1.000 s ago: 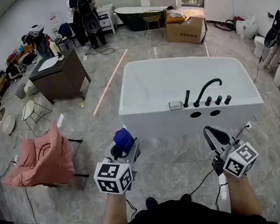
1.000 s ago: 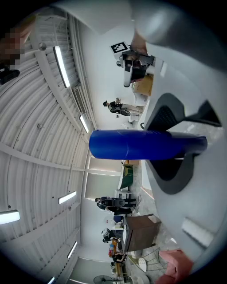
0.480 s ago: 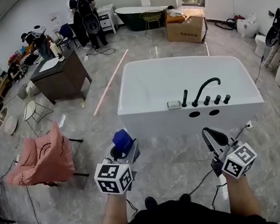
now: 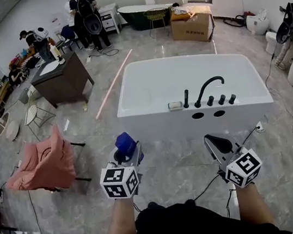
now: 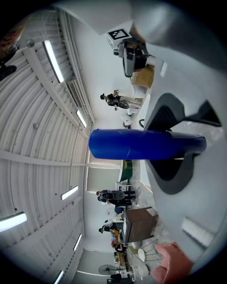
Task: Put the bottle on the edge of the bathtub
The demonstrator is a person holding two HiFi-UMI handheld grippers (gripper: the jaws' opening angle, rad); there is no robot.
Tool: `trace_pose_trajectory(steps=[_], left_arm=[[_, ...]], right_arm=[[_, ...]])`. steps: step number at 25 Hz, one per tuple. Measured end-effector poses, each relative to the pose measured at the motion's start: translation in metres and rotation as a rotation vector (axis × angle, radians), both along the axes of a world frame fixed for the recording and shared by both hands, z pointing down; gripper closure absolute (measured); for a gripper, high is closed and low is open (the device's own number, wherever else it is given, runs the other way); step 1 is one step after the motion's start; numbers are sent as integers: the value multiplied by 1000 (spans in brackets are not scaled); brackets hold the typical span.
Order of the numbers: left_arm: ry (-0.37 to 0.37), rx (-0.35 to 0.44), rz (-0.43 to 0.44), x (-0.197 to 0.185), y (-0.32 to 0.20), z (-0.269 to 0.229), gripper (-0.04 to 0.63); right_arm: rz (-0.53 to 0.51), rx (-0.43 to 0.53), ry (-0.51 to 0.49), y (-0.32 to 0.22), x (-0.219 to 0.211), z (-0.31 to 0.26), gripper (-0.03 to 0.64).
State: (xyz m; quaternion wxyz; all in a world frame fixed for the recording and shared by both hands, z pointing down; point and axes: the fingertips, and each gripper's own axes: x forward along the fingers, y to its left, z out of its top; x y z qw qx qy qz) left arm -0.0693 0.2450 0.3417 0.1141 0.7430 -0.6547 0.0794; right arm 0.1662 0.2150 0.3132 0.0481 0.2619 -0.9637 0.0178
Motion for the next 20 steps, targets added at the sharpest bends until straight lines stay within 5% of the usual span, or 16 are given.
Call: trace_pose_trajectory(steps=[10, 20], left_arm=[[13, -11, 10, 23, -3, 6, 431], [17, -15, 101, 22, -73, 13, 431]], right_arm=[[-26, -67, -29, -1, 15, 20, 604], [85, -169, -39, -45, 19, 45, 604]])
